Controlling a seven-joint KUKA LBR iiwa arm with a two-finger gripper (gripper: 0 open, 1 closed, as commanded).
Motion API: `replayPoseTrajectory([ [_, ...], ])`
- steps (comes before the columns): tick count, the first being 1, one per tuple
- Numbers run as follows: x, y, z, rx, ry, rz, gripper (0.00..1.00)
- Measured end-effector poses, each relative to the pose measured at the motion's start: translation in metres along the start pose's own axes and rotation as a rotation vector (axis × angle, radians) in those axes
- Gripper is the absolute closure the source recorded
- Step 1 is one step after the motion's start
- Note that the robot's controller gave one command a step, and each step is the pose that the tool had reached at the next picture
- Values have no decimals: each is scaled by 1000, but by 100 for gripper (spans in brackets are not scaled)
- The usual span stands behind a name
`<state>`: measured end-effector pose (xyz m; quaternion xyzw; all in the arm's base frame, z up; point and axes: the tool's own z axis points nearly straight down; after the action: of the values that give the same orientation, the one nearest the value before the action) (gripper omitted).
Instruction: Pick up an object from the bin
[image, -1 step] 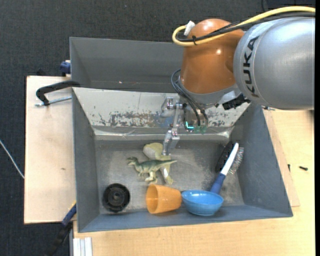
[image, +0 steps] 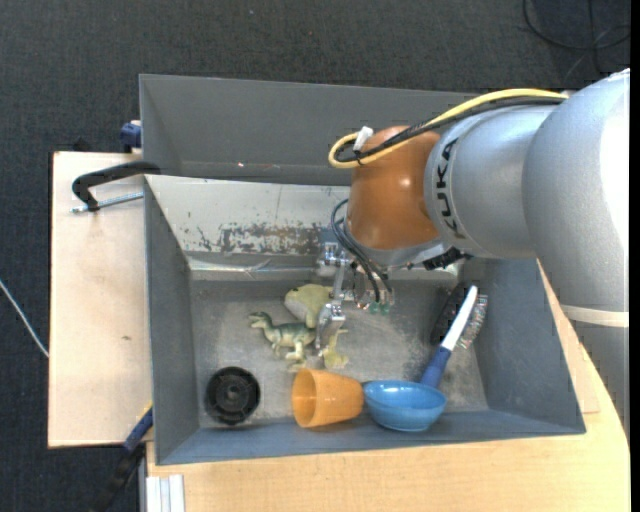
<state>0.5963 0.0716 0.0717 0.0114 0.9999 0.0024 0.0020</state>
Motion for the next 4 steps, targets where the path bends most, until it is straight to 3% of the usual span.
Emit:
replayPoseTrajectory([
  [1,7,6,-30,2,-3,163,0],
  [2,-7,11,-29,2,-1,280,0],
  [3,-7,10,0,2,0,300,0],
  [4,-8,11,-2,3,2,298,0],
])
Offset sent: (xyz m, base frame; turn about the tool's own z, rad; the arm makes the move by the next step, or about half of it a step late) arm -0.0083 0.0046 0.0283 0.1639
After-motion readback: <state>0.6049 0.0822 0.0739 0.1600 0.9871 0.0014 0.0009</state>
